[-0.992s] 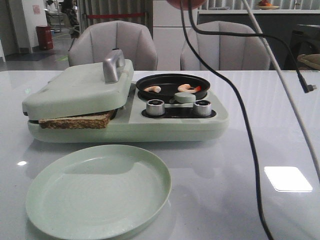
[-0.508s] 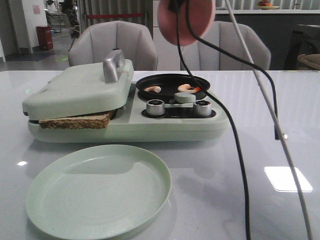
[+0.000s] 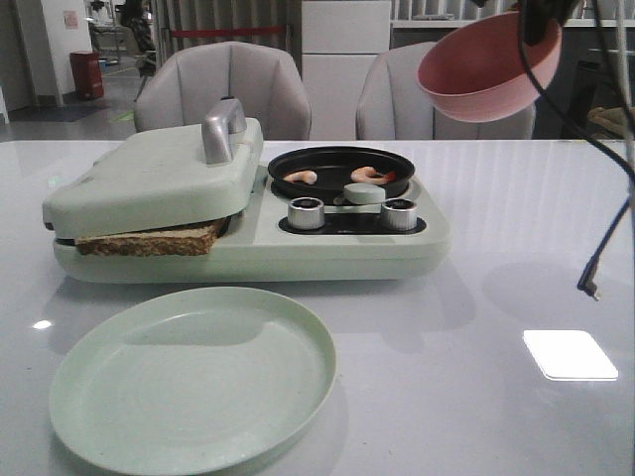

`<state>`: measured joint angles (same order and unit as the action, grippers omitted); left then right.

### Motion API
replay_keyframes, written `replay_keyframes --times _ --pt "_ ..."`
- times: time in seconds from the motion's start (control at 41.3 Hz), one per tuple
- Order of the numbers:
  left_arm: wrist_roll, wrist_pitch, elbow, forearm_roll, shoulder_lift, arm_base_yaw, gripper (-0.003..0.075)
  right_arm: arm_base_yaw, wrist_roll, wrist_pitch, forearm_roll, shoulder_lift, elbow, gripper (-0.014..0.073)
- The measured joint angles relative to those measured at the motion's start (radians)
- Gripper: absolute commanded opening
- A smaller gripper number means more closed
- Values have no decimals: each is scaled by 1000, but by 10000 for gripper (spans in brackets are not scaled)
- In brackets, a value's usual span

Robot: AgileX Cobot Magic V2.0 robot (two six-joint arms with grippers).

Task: Make breakfast with bread and shrimp
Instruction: 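Carry the emptied bowl back and lower it onto the table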

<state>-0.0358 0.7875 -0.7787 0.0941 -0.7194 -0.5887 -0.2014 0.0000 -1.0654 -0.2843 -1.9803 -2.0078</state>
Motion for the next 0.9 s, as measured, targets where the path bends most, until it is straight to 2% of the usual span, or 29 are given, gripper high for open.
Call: replay_keyframes --times 0.121,0.266,0.532,0.678,0.895 --pt "0 -4 0 0 0 0 101 85 -33 38 112 57 137 -12" --pt "0 -4 0 4 0 0 100 163 -63 154 212 158 361 -12" --pt "0 -38 0 6 0 0 101 210 -79 299 276 265 697 -12" --pt "0 -55 0 6 0 0 101 210 -80 368 292 262 793 -12" --pt "0 -55 0 6 0 0 101 210 -80 470 331 223 816 -12"
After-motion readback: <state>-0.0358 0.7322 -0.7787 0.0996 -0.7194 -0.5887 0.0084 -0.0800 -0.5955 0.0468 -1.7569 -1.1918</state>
